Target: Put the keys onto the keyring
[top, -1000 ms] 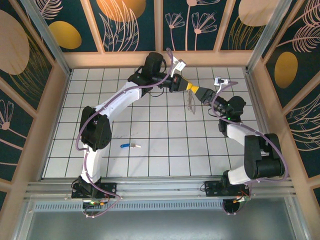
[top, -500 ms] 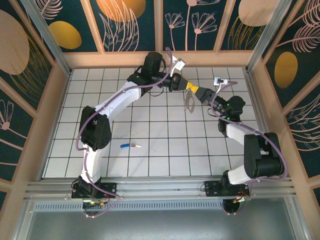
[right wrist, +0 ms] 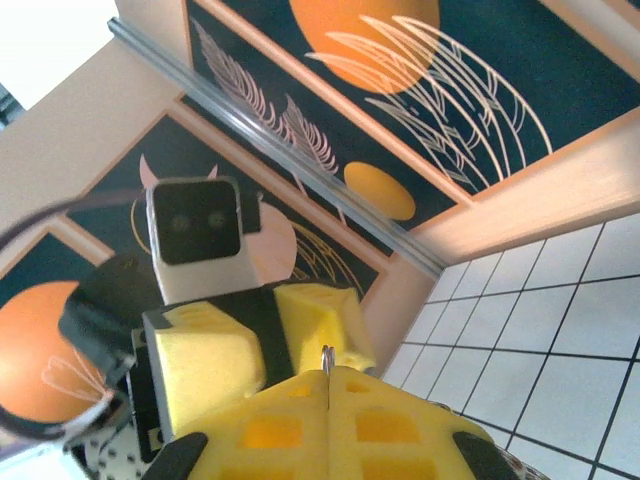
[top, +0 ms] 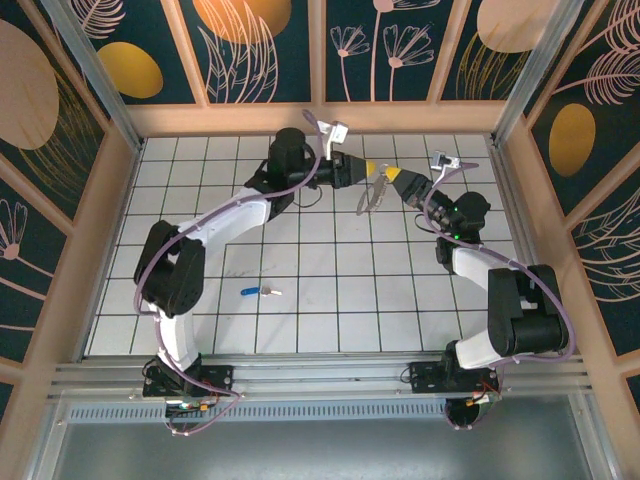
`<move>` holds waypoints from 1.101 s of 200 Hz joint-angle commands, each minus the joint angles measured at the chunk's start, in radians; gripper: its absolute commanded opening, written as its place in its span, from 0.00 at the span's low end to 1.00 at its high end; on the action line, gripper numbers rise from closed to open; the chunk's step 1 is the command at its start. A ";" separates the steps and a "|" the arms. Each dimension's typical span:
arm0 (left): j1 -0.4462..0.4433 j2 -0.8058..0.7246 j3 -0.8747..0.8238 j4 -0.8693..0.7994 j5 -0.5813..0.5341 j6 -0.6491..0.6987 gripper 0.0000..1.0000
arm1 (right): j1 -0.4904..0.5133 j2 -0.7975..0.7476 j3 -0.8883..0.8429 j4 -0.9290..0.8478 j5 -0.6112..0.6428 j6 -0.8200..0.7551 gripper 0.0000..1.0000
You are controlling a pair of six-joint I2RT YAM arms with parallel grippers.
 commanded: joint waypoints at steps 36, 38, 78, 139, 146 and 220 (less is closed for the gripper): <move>-0.002 -0.048 -0.105 0.340 -0.154 -0.198 0.38 | 0.015 -0.016 0.011 0.159 0.111 0.094 0.00; -0.001 -0.046 -0.107 0.344 -0.153 -0.201 0.38 | 0.016 -0.015 0.012 0.164 0.113 0.097 0.00; -0.016 -0.009 -0.118 0.429 -0.139 -0.247 0.37 | 0.032 -0.007 0.029 0.182 0.131 0.124 0.00; -0.064 0.038 -0.109 0.462 -0.140 -0.256 0.37 | 0.049 0.014 0.043 0.204 0.145 0.147 0.00; -0.065 0.040 -0.109 0.464 -0.142 -0.257 0.37 | 0.050 0.013 0.043 0.206 0.145 0.147 0.00; -0.081 0.063 -0.092 0.479 -0.145 -0.264 0.37 | 0.062 0.020 0.044 0.203 0.142 0.145 0.00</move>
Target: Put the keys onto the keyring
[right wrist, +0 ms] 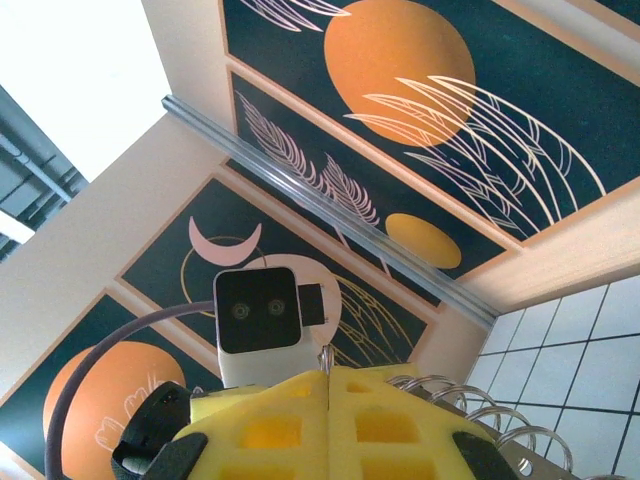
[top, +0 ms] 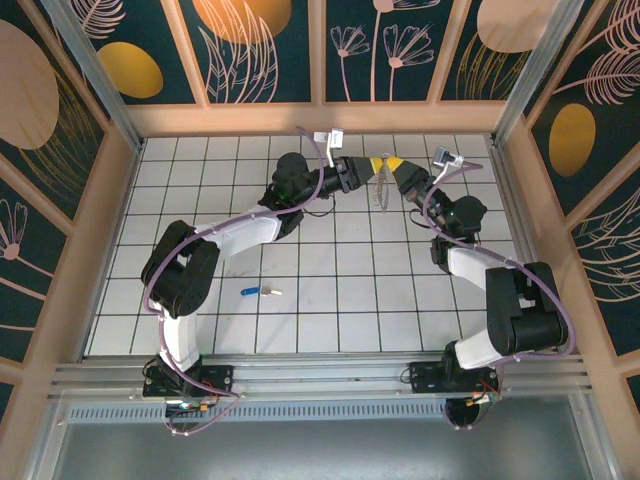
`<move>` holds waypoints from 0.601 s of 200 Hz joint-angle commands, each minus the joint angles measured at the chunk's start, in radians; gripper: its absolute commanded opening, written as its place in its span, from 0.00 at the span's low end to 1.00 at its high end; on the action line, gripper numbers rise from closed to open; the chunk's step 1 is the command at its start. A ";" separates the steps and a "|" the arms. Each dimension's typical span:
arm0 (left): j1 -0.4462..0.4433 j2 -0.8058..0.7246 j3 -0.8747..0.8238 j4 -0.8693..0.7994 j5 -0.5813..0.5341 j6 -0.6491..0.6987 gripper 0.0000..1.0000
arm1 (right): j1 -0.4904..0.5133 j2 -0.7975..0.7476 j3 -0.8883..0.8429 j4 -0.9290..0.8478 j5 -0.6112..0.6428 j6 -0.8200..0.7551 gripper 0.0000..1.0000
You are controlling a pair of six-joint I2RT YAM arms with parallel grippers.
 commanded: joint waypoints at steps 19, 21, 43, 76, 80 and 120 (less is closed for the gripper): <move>-0.009 0.018 0.027 0.063 -0.007 -0.010 0.37 | 0.012 0.011 0.035 0.077 0.008 0.006 0.00; -0.010 0.019 0.027 0.063 -0.008 -0.010 0.37 | 0.012 0.011 0.035 0.078 0.008 0.006 0.00; -0.012 0.023 0.037 0.063 -0.008 -0.009 0.36 | 0.014 0.011 0.033 0.076 0.004 0.005 0.00; -0.014 0.033 0.049 0.061 -0.008 -0.009 0.33 | 0.017 0.013 0.033 0.075 0.000 0.003 0.00; -0.014 0.034 0.049 0.062 -0.008 -0.009 0.33 | 0.017 0.015 0.033 0.074 0.000 0.003 0.00; -0.015 0.039 0.056 0.063 -0.009 -0.007 0.19 | 0.020 0.018 0.033 0.073 -0.006 0.002 0.00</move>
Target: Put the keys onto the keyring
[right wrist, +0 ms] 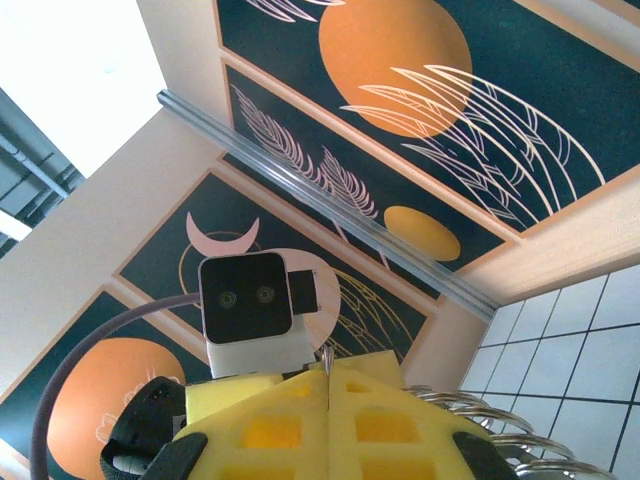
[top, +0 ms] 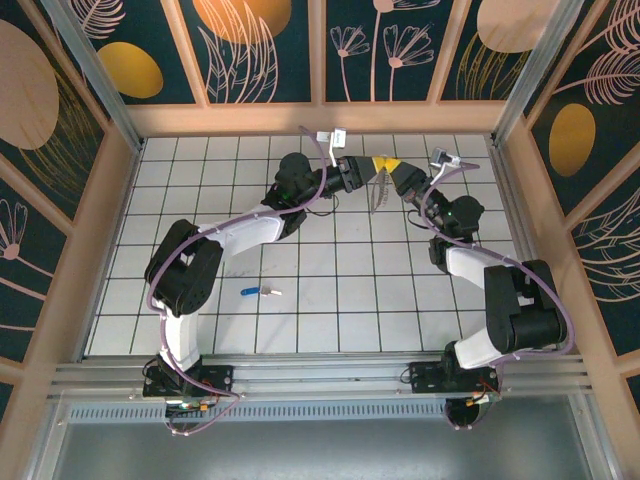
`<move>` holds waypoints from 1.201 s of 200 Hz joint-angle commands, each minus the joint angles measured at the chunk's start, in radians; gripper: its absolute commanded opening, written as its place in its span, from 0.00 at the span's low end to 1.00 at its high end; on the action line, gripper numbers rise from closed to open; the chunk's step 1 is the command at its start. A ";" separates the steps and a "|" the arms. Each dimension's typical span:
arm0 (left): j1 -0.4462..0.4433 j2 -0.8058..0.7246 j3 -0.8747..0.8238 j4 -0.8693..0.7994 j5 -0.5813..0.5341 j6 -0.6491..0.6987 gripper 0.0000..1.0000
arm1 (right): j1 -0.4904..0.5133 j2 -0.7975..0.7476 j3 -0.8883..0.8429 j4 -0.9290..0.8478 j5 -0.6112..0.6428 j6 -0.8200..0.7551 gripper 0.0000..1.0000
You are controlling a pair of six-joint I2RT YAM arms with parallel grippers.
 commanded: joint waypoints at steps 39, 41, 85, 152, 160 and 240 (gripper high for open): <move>-0.008 0.019 0.037 0.047 -0.003 0.010 0.03 | 0.007 0.000 0.030 0.055 -0.021 -0.013 0.00; -0.007 0.020 0.036 0.046 -0.002 0.010 0.02 | 0.007 -0.001 0.032 0.051 -0.024 -0.015 0.00; -0.008 0.000 0.043 -0.029 0.020 0.085 0.00 | -0.077 -0.071 0.021 -0.048 -0.075 -0.059 0.45; -0.006 0.030 0.191 -0.298 0.195 0.249 0.00 | -0.130 -0.157 -0.027 -0.208 -0.147 -0.196 0.42; -0.006 0.032 0.211 -0.334 0.215 0.273 0.00 | -0.133 -0.158 -0.030 -0.208 -0.157 -0.198 0.40; -0.003 0.040 0.271 -0.463 0.293 0.347 0.00 | -0.163 -0.181 -0.068 -0.161 -0.226 -0.198 0.34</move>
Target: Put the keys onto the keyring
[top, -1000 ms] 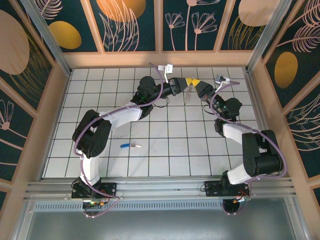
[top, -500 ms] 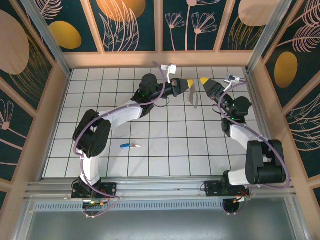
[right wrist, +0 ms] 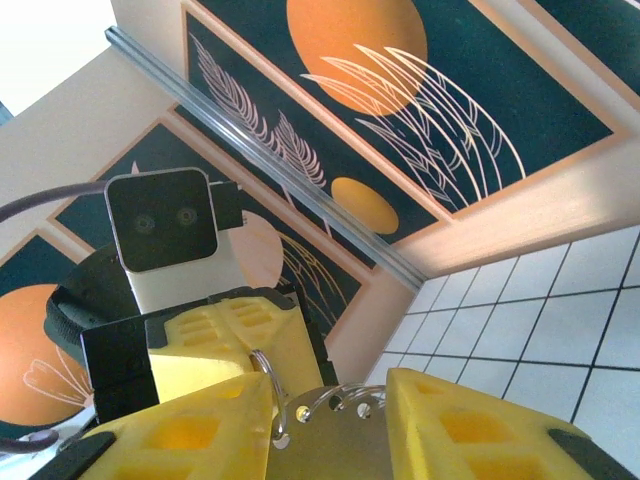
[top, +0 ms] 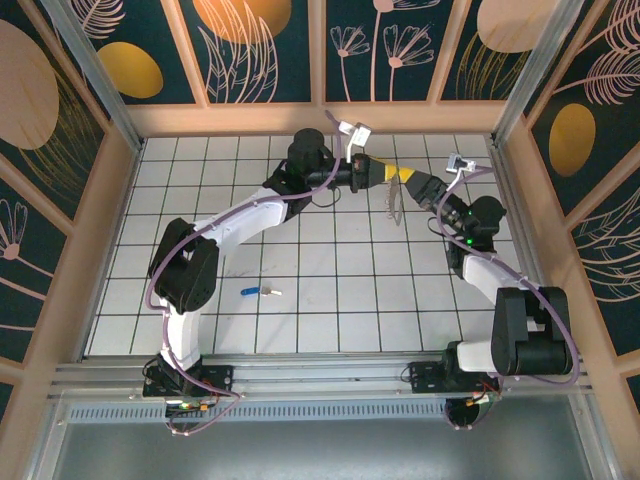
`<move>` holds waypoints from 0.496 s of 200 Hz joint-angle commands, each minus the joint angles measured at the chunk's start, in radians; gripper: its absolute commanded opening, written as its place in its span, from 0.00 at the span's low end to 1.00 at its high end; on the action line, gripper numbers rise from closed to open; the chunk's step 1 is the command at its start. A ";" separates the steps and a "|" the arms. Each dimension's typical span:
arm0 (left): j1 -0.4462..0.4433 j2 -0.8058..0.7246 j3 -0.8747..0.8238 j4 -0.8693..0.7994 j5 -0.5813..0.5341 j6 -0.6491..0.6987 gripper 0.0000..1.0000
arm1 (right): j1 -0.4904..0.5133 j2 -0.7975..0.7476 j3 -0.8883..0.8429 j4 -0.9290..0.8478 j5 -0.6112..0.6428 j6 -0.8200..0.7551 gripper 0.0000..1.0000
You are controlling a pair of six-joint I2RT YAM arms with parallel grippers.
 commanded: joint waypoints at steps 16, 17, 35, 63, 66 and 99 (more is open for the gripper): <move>-0.004 0.011 0.036 -0.021 0.049 0.034 0.00 | -0.014 -0.038 -0.017 0.054 -0.042 -0.009 0.33; -0.005 0.011 0.036 -0.021 0.050 0.035 0.00 | -0.015 -0.038 -0.017 0.055 -0.042 -0.008 0.33; -0.005 0.014 0.039 -0.019 0.055 0.031 0.00 | -0.014 -0.032 -0.015 0.077 -0.049 0.007 0.33; -0.005 0.017 0.043 -0.011 0.060 0.024 0.00 | -0.011 -0.021 -0.010 0.096 -0.050 0.022 0.31; -0.005 0.017 0.044 -0.010 0.062 0.023 0.00 | -0.010 -0.019 -0.009 0.098 -0.051 0.023 0.31; -0.005 0.020 0.049 -0.004 0.059 0.016 0.00 | -0.003 0.000 -0.005 0.122 -0.058 0.039 0.27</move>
